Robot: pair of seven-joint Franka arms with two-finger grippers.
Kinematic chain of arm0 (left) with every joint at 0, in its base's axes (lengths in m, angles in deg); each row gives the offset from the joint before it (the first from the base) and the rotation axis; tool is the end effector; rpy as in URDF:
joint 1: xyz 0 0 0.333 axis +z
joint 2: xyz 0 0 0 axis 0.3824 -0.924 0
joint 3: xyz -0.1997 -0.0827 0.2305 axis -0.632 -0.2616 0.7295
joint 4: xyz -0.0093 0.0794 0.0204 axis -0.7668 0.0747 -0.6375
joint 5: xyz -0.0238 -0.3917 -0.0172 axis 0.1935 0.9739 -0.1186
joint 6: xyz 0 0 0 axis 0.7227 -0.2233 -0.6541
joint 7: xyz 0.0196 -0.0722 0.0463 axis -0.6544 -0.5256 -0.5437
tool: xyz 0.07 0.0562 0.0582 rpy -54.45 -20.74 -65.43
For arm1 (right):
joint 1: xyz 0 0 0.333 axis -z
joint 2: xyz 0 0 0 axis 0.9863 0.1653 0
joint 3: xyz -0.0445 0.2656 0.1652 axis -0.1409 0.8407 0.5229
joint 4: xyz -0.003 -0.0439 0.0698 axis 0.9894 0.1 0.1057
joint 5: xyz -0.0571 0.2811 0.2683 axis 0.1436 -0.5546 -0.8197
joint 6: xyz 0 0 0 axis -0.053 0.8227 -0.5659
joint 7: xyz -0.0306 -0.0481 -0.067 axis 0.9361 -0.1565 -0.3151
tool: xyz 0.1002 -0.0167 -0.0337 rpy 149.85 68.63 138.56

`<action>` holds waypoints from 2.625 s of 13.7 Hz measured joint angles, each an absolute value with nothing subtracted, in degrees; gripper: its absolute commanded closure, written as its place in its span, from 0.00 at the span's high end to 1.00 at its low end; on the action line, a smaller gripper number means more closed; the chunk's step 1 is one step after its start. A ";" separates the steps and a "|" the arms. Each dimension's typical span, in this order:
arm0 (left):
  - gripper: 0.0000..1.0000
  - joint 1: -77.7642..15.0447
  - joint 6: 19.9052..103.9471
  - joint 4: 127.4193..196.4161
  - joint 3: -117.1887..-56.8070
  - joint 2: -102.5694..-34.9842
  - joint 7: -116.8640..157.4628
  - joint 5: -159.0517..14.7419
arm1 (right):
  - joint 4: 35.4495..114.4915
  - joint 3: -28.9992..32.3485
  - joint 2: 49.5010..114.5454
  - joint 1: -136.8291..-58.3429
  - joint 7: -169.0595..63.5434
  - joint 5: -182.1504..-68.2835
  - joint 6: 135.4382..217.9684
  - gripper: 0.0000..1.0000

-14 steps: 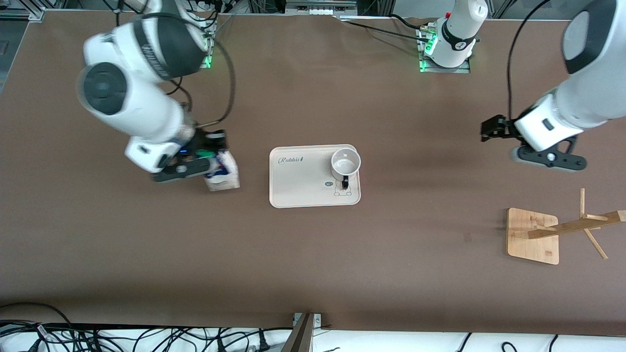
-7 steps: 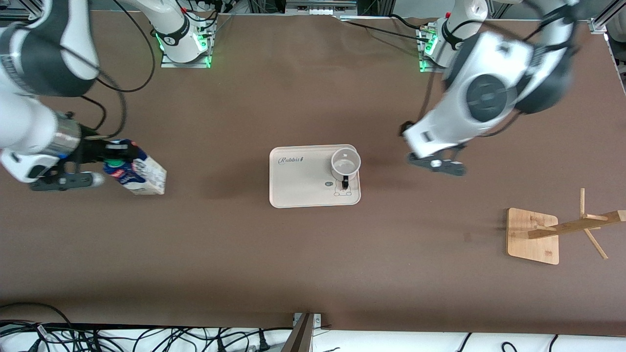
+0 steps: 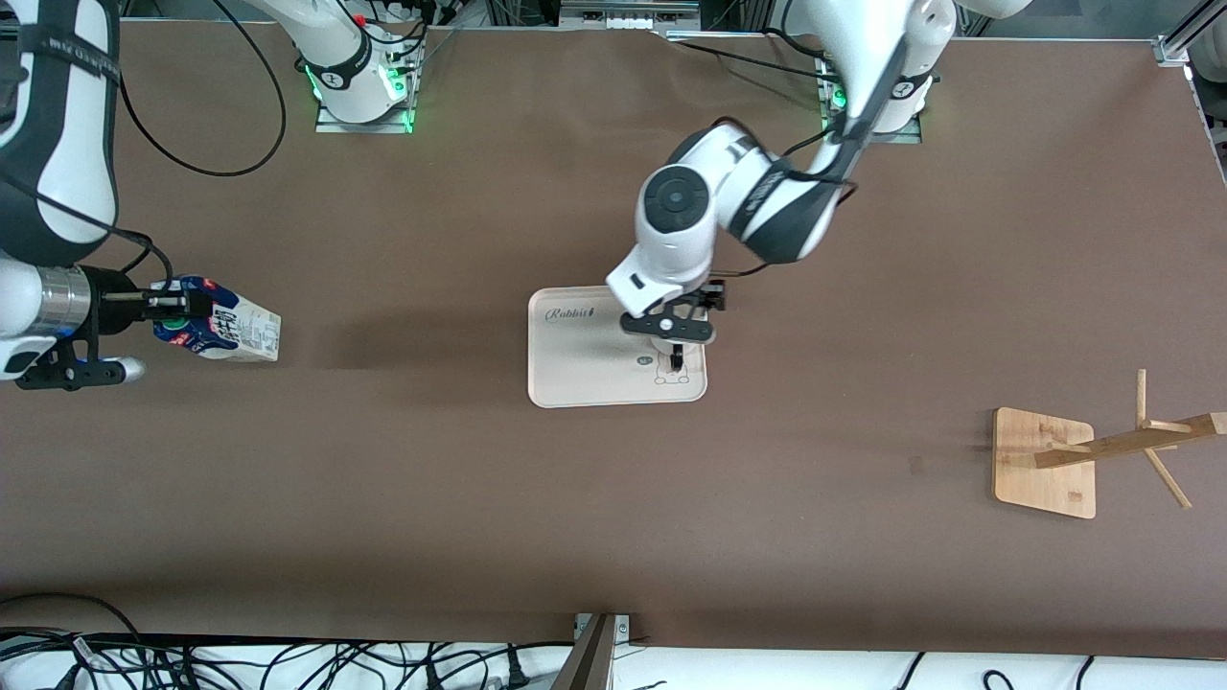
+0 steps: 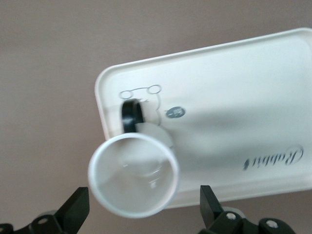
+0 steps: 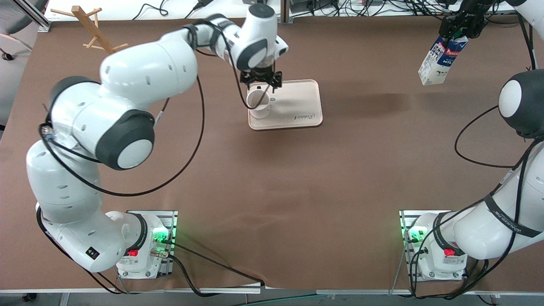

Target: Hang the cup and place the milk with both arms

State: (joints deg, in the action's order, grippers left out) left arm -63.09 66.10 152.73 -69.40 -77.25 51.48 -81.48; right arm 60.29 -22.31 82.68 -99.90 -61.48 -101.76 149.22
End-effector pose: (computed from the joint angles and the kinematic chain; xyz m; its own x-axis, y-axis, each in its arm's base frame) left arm 0.5199 -0.4541 0.2872 0.9969 -0.0635 -0.0473 -0.0652 -0.9973 -0.0349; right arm 0.6371 -0.0386 0.4410 0.9576 0.0568 -0.2825 0.0313 -0.9951 -0.0939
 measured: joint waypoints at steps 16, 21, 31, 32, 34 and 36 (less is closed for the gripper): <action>0.00 -63.68 69.64 149.81 -67.88 -80.52 55.85 -81.64 | 76.10 -18.34 82.28 -100.47 -61.52 -101.93 171.05 1.00; 0.00 -54.54 52.90 139.55 -66.36 -71.95 53.44 -81.92 | 71.38 -19.33 77.15 -100.47 -61.58 -101.91 160.38 1.00; 0.00 -33.10 37.78 133.49 -66.39 -66.83 29.63 -82.00 | 48.73 -21.53 74.65 -100.89 -61.58 -95.48 139.36 1.00; 0.00 -31.29 37.23 133.44 -66.40 -66.64 27.43 -82.00 | 48.69 -21.50 75.16 -101.17 -61.58 -94.64 139.42 1.00; 0.00 -27.59 36.20 133.37 -66.43 -66.30 23.50 -82.00 | 48.86 -21.49 75.96 -101.33 -61.46 -93.35 142.33 1.00; 0.00 -24.90 35.55 133.37 -66.47 -66.17 18.61 -82.00 | 50.69 -19.88 75.16 -99.45 -61.39 -93.14 147.63 1.00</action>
State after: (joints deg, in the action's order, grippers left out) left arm -24.90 35.55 133.37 -66.47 -66.17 18.61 -82.00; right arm 50.69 -19.88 75.16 -99.45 -61.39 -93.14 147.63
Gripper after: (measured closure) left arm 0.934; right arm 0.000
